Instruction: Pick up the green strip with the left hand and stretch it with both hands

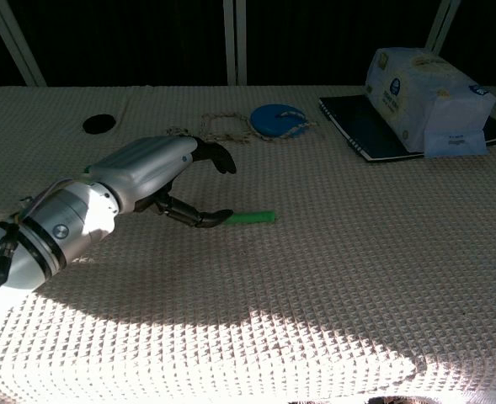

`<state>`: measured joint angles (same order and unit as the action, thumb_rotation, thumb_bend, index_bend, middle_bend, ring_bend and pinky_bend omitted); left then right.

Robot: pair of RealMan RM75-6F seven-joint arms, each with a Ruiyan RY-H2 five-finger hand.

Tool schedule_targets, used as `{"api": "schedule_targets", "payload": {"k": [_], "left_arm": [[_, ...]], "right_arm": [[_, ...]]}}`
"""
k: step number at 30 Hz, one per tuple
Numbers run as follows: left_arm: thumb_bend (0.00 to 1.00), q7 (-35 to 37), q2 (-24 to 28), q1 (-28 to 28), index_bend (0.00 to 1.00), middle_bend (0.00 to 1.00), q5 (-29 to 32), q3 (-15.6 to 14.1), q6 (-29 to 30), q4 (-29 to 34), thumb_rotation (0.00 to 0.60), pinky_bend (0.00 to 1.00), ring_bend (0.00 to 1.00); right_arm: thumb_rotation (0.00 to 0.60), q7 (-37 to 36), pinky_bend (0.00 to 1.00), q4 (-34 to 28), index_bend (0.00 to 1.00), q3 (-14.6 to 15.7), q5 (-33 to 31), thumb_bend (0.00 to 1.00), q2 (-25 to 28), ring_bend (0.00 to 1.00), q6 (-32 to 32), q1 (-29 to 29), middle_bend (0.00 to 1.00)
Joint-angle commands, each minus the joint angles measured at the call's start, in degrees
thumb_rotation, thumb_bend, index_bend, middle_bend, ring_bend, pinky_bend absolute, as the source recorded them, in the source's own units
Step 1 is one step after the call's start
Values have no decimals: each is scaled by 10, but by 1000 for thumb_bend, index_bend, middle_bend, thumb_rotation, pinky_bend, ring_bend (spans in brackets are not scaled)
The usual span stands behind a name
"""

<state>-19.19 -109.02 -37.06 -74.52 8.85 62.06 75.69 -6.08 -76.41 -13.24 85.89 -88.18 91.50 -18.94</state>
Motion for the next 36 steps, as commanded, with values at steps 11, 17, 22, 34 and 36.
{"api": "schedule_targets", "payload": {"k": [11, 17, 22, 34, 36], "left_arm": [[237, 3, -44, -8, 367, 280, 8, -2, -12, -58, 458, 204, 146], [262, 8, -60, -10, 401, 303, 9, 4, -9, -83, 564, 207, 157], [287, 8, -66, -10, 421, 310, 8, 2, -10, -96, 597, 208, 159], [290, 23, -70, -10, 465, 323, 6, 5, -14, -105, 598, 207, 165], [290, 25, -71, -10, 466, 324, 6, 4, -17, -108, 598, 207, 165]], "right_arm": [[600, 2, 0, 0, 0, -5, 1, 294, 1, 0, 3, 1, 0], [600, 6, 0, 1, 0, -4, 2, 297, 1, 0, 1, 1, 0], [600, 6, 0, 1, 0, -4, 1, 302, 2, 0, -1, 1, 0], [600, 11, 0, 6, 0, -3, 0, 306, -3, 0, -9, -2, 0], [600, 12, 0, 8, 0, -2, -1, 306, -4, 0, -8, -1, 0]]}}
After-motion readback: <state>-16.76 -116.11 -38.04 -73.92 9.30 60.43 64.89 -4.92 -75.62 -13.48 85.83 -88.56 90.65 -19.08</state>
